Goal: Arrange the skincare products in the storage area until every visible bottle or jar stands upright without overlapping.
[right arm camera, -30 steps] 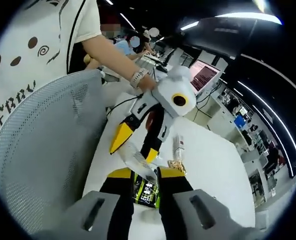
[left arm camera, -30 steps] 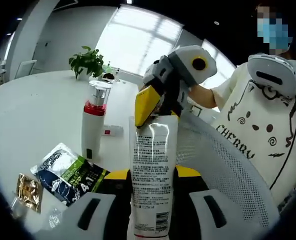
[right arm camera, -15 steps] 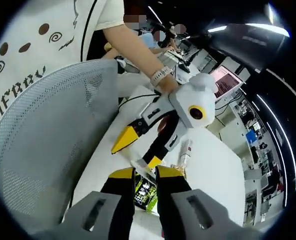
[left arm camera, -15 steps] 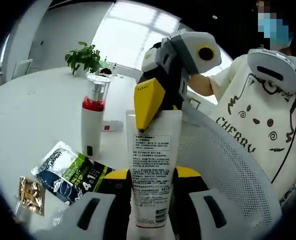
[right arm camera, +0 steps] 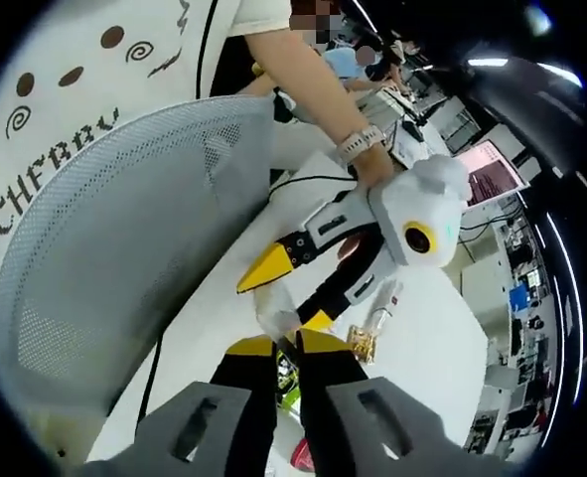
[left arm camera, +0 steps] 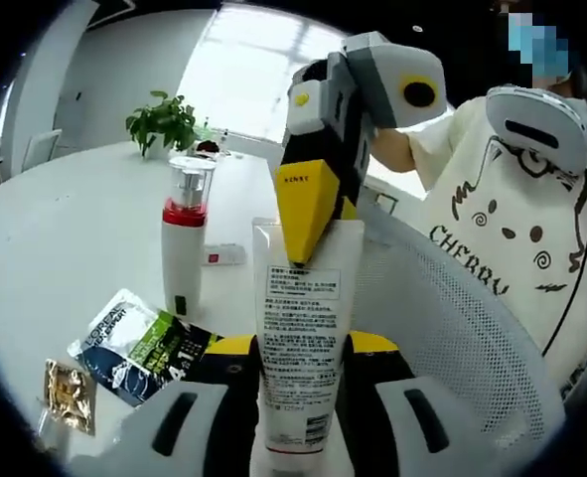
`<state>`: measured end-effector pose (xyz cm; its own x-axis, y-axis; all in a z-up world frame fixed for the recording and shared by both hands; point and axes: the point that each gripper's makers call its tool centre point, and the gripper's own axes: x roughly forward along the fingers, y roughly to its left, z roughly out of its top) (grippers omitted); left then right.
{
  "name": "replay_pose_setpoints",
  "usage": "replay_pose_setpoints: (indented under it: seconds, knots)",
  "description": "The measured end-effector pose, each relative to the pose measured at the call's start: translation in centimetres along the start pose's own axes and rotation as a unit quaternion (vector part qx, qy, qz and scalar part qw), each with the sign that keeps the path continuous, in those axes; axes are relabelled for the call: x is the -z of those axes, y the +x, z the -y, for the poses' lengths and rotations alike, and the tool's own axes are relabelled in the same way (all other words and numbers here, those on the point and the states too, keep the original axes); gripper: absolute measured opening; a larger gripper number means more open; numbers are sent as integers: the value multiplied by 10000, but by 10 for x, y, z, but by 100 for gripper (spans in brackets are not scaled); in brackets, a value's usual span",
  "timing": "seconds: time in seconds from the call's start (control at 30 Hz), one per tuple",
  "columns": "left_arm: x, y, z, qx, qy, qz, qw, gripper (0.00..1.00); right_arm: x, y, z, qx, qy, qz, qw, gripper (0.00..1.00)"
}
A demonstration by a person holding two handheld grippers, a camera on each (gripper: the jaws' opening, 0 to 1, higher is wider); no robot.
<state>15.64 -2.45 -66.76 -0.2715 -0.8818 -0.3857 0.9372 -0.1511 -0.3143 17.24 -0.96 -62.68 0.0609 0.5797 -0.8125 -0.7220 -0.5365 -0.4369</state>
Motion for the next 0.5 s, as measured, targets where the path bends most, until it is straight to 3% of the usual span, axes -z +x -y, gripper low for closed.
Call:
replay_pose_setpoints:
  seconds: [0.27,0.5]
  knots:
    - [2,-7,5,43,65,2,10000,30,-13,1,0,-313,-469,-173,9983,3]
    - [4,-23,8,-110,28,43,9999,29,-19,1,0,-636,-456,-292,9965,1]
